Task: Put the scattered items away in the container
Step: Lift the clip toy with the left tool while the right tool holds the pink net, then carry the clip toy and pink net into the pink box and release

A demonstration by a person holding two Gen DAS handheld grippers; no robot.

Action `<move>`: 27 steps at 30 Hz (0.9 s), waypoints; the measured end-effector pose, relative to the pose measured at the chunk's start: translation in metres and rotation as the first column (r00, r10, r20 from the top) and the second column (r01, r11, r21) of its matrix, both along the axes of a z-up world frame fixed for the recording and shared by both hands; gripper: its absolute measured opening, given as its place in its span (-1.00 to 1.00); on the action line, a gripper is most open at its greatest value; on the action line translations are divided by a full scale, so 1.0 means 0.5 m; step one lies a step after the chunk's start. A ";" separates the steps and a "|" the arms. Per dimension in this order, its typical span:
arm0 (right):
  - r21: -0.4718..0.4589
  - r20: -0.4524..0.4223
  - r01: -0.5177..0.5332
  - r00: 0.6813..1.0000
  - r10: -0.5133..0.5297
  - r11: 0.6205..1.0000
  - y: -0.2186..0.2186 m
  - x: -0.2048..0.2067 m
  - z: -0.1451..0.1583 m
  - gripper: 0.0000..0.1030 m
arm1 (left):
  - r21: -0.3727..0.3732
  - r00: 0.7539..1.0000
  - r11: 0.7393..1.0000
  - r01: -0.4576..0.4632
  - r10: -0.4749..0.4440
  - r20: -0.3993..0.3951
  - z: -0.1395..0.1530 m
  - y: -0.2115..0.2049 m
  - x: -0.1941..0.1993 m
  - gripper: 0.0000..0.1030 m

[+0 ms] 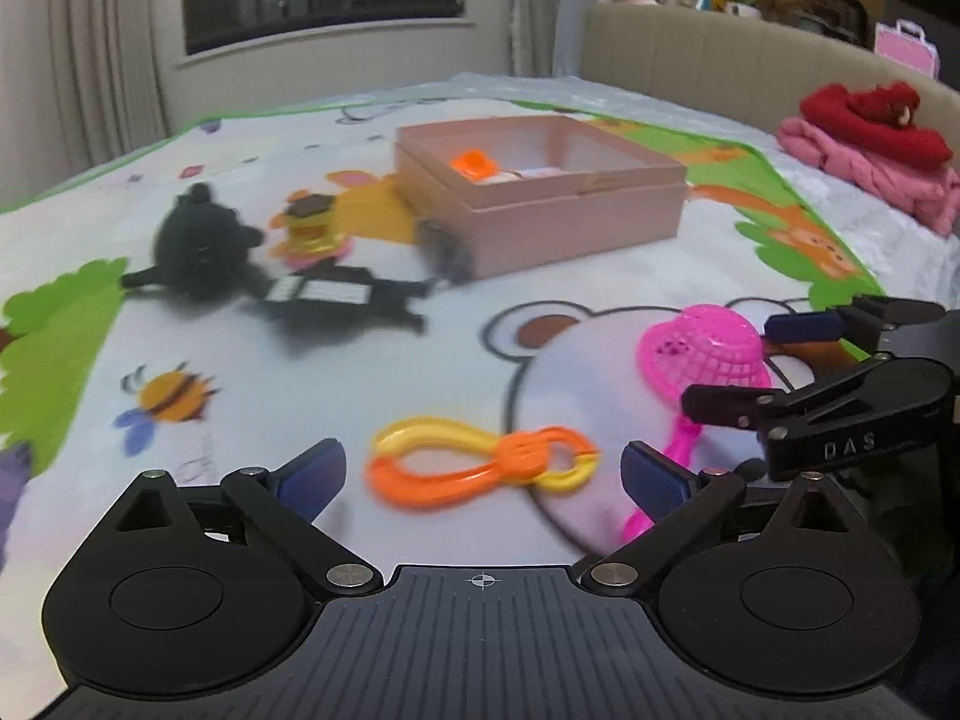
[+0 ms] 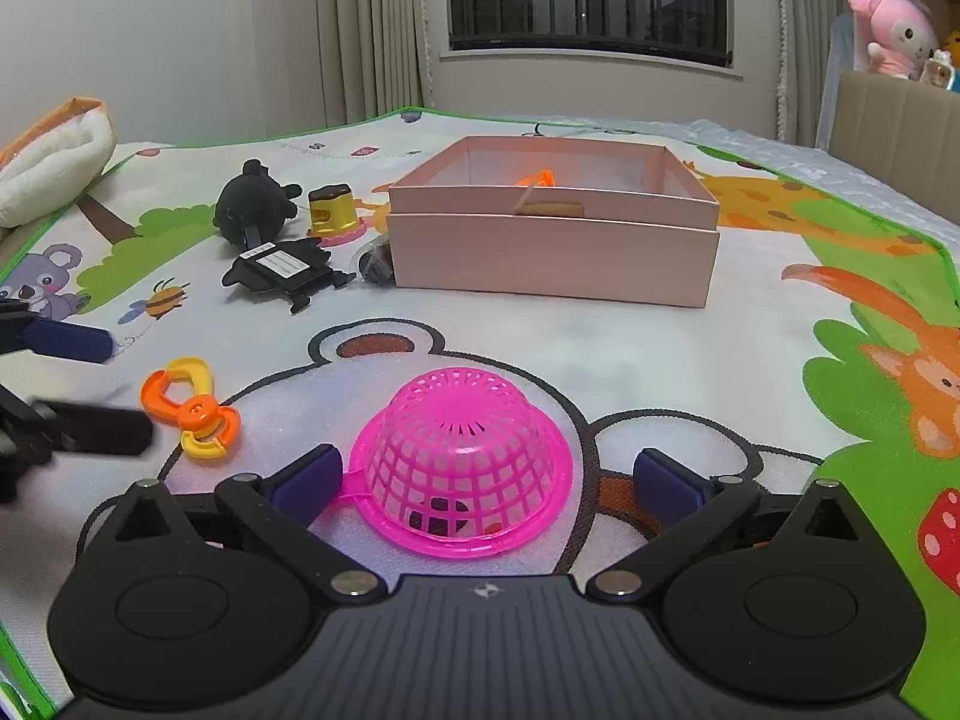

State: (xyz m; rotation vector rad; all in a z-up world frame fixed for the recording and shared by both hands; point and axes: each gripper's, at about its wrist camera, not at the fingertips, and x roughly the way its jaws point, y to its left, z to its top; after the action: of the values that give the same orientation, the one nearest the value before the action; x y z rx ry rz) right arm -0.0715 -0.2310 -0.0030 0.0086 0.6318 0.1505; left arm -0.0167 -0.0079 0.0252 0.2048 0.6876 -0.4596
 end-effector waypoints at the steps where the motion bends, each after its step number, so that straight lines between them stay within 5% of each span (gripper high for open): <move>1: 0.001 0.001 0.000 1.000 0.000 1.000 0.000 0.000 0.000 1.00 | 0.023 1.000 1.000 -0.006 0.006 0.004 -0.006 -0.015 0.003 0.96; 5: 0.004 0.001 0.003 1.000 -0.003 1.000 0.000 -0.002 -0.001 1.00 | 0.079 0.999 0.996 -0.049 0.049 0.007 -0.027 -0.031 0.019 0.97; 15: -0.009 -0.015 -0.029 0.999 0.029 1.000 0.005 0.008 0.010 0.99 | 0.036 0.998 0.997 -0.068 0.068 -0.009 -0.030 -0.010 0.027 0.92; 17: -0.002 -0.027 -0.038 0.999 0.038 0.999 0.004 0.014 0.012 0.89 | 0.031 0.997 0.997 -0.072 0.072 -0.007 -0.026 -0.007 0.024 0.92; 21: -0.001 -0.035 -0.075 0.997 0.075 0.997 0.007 0.021 0.031 0.25 | 0.013 0.998 0.999 -0.052 0.052 0.023 -0.002 -0.007 0.013 0.92; 27: -0.041 0.012 -0.113 0.993 0.114 0.993 -0.010 0.018 0.078 0.24 | -0.017 0.996 1.000 -0.010 0.011 0.094 0.053 -0.023 0.003 0.92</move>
State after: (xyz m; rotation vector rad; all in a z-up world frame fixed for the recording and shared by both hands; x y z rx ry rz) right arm -0.0624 -0.2361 0.0359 -0.0679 0.6207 0.2477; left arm -0.0151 -0.0195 0.0519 0.2057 0.5922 -0.4430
